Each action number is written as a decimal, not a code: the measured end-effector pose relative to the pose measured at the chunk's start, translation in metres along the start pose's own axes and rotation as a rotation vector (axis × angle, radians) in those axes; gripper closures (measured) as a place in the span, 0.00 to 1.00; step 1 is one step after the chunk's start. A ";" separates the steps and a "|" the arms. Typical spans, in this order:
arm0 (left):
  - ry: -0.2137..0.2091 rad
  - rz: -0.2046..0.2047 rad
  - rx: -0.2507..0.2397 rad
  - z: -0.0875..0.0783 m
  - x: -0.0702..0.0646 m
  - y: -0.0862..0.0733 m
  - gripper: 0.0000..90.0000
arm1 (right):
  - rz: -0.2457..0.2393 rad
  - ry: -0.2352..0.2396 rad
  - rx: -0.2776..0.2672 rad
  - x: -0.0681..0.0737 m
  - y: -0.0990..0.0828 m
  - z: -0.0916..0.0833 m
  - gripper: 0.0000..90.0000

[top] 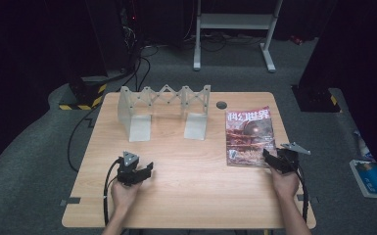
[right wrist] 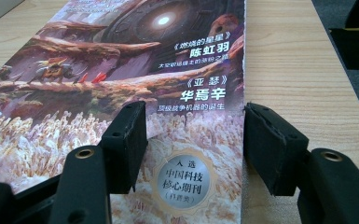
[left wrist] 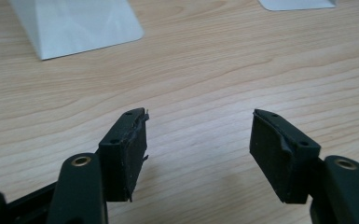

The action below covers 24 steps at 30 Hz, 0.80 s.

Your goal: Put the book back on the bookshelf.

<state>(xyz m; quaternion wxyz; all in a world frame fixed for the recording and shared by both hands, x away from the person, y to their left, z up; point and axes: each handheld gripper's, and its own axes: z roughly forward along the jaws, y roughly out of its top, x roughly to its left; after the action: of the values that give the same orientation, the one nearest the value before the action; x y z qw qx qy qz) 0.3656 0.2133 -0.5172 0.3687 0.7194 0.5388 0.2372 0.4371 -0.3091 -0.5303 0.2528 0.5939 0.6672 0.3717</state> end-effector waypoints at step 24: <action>-0.183 0.108 0.038 0.020 -0.048 0.032 0.48 | -0.002 0.002 0.000 0.000 0.000 0.000 0.45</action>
<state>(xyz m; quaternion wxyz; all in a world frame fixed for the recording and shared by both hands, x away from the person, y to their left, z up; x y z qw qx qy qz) 0.3851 0.1577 -0.5015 0.3895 0.7728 0.4677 0.1797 0.4365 -0.3092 -0.5304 0.2526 0.5928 0.6681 0.3720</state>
